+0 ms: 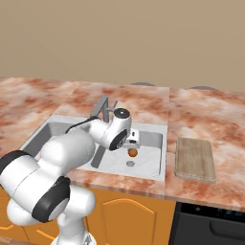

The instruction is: Pick the tangerine, banana from the sink and place them on the cutting board to airdry. Then turn off the sink faucet.

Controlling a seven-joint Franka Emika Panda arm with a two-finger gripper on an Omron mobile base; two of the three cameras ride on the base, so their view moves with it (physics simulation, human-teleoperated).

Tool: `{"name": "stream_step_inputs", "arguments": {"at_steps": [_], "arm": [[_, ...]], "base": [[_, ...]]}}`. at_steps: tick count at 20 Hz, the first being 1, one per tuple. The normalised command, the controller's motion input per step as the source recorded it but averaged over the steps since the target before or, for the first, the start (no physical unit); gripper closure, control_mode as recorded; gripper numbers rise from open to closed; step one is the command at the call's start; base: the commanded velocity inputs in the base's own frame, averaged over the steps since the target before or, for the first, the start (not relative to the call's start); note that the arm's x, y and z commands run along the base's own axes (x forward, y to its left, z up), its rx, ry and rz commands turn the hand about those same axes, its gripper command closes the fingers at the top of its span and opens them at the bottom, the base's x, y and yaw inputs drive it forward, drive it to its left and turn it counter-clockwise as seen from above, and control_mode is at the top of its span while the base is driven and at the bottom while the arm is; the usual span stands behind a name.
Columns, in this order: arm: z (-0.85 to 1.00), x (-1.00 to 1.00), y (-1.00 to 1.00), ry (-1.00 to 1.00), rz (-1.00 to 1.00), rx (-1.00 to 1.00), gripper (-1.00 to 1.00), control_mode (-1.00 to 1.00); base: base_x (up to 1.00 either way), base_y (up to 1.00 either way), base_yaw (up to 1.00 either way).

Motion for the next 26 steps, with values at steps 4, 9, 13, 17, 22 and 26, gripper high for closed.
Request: {"name": "stream_step_inputs", "arguments": {"at_steps": [4,9,13,17,22,26], "arm": [[-0.23,0.14,0.00,0.02,0.00,0.00,-1.00,-1.00],[-0.20,0.17,0.00,0.01,0.00,0.00,-1.00,-1.00],[-0.15,0.21,0.00,0.00,0.00,0.00,-1.00,-1.00],[-0.16,0.22,0.00,0.00,0.00,0.00,-1.00,-1.00],[-0.19,0.19,0.00,0.00,0.00,0.00,-1.00,-1.00],[-0.18,0.16,0.00,0.00,0.00,0.00,-1.00,-1.00]], "base": [[0.00,0.00,0.00],[0.00,0.00,0.00],[0.00,0.00,0.00],[0.00,0.00,0.00],[0.00,0.00,0.00],[0.00,0.00,0.00]]}}
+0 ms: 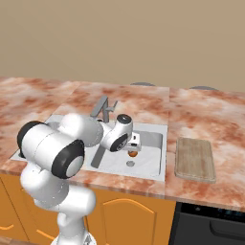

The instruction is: Pick the tangerine, banana from the sink and place them on the cutting board to airdry. Then turn off the sink faucet.

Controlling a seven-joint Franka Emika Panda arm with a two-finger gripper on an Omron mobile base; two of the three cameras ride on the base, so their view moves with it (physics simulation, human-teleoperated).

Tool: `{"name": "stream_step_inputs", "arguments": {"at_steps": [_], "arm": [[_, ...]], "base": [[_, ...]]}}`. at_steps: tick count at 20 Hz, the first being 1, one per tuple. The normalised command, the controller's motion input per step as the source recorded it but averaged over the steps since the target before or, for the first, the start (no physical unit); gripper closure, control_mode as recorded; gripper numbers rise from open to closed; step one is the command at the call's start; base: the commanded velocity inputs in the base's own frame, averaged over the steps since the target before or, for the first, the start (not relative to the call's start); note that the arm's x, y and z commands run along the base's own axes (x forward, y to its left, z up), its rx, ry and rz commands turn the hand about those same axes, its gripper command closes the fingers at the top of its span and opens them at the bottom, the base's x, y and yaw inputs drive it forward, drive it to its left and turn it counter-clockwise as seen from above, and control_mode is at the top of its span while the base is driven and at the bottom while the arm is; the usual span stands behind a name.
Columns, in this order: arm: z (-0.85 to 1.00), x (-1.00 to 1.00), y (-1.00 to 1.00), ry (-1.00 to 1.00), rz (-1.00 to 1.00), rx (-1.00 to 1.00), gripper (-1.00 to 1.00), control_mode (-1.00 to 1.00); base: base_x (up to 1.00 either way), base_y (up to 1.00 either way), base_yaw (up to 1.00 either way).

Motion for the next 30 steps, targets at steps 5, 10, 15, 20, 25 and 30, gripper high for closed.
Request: {"name": "stream_step_inputs", "arguments": {"at_steps": [5,10,15,20,25,30], "arm": [[-0.19,0.22,-0.03,0.00,0.00,0.00,-1.00,-1.00],[-0.19,0.26,-0.06,0.00,0.00,0.00,-1.00,-1.00],[-0.20,0.31,-0.10,0.00,0.00,0.00,-1.00,-1.00],[-0.20,0.31,-0.08,0.00,0.00,0.00,-1.00,-1.00],[-0.28,0.30,-0.02,0.00,0.00,0.00,-1.00,-1.00],[-0.32,0.28,-0.02,0.00,0.00,0.00,-1.00,-1.00]], "base": [[0.00,0.00,0.00],[0.00,0.00,0.00],[0.00,0.00,0.00],[0.00,0.00,0.00],[0.00,0.00,0.00],[0.00,0.00,0.00]]}}
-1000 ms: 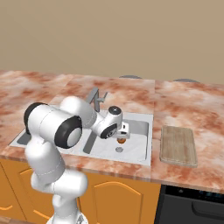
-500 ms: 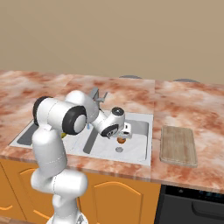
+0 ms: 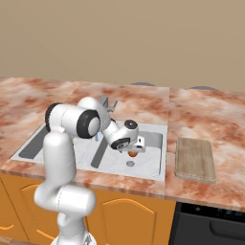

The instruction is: Pick the tangerine, banana from the sink and place them on the cutting board to airdry. Then turn off the sink faucet.

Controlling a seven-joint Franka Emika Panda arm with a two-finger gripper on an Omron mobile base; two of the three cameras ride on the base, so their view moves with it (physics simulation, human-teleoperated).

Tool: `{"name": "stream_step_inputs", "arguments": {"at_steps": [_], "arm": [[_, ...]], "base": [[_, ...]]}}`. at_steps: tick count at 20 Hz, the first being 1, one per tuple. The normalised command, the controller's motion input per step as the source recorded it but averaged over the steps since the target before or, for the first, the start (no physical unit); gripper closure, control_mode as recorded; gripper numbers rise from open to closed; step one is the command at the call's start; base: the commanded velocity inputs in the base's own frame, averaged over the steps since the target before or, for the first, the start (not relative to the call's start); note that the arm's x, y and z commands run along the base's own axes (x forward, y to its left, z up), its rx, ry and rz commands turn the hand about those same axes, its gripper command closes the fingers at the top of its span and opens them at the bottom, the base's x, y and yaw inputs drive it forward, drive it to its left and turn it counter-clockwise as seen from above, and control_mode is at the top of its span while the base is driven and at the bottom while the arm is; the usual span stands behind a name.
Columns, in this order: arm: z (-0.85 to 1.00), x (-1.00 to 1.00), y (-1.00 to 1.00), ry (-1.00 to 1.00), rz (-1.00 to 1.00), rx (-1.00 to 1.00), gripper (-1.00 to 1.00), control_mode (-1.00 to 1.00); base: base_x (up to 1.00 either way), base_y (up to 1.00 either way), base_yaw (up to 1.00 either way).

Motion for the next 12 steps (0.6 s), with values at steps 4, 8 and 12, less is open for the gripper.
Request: {"name": "stream_step_inputs", "arguments": {"at_steps": [4,8,12], "arm": [[-0.28,0.28,-0.03,0.00,0.00,0.00,-1.00,-1.00],[-0.24,0.29,-0.01,0.00,0.00,0.00,-1.00,-1.00],[-0.17,0.33,-0.03,0.00,0.00,0.00,-1.00,-1.00]], "base": [[0.00,0.00,0.00],[0.00,0.00,0.00],[0.00,0.00,0.00]]}}
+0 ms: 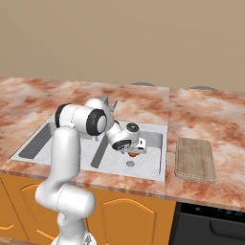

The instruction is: Pick the tangerine, banana from the sink and place them on the cutting board to airdry. Then turn off the sink faucet.

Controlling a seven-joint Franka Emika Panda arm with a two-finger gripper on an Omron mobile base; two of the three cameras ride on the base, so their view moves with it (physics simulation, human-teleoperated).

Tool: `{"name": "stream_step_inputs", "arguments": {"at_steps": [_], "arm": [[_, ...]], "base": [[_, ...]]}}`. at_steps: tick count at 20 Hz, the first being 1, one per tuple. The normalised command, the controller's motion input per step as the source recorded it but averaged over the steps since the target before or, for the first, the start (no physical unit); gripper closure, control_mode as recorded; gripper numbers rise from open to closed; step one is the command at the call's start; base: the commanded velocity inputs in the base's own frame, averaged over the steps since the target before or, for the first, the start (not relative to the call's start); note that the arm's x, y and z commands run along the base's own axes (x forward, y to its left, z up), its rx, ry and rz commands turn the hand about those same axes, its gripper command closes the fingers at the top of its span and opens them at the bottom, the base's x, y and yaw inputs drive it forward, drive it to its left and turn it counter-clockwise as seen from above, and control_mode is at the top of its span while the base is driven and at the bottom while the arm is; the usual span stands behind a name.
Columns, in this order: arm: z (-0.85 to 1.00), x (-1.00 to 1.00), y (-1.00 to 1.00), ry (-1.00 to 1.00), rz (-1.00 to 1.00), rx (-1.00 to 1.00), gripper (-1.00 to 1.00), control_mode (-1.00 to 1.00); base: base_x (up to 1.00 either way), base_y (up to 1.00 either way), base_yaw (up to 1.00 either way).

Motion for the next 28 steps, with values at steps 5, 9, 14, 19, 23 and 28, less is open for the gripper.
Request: {"name": "stream_step_inputs", "arguments": {"at_steps": [5,9,14,19,23,28], "arm": [[-0.16,0.35,-0.03,0.00,0.00,0.00,-1.00,-1.00],[-0.20,0.31,0.00,0.00,0.00,0.00,-1.00,-1.00],[-0.17,0.09,-0.04,0.00,0.00,0.00,1.00,-1.00],[0.27,-0.07,-0.04,-0.01,0.00,0.01,1.00,-1.00],[0.64,-0.22,0.00,-0.02,0.00,0.03,1.00,-1.00],[0.59,-0.52,-0.07,-0.02,0.00,0.01,1.00,-1.00]], "base": [[0.00,0.00,0.00],[0.00,0.00,0.00],[0.00,0.00,0.00],[0.00,0.00,0.00],[0.00,0.00,0.00],[0.00,0.00,0.00]]}}
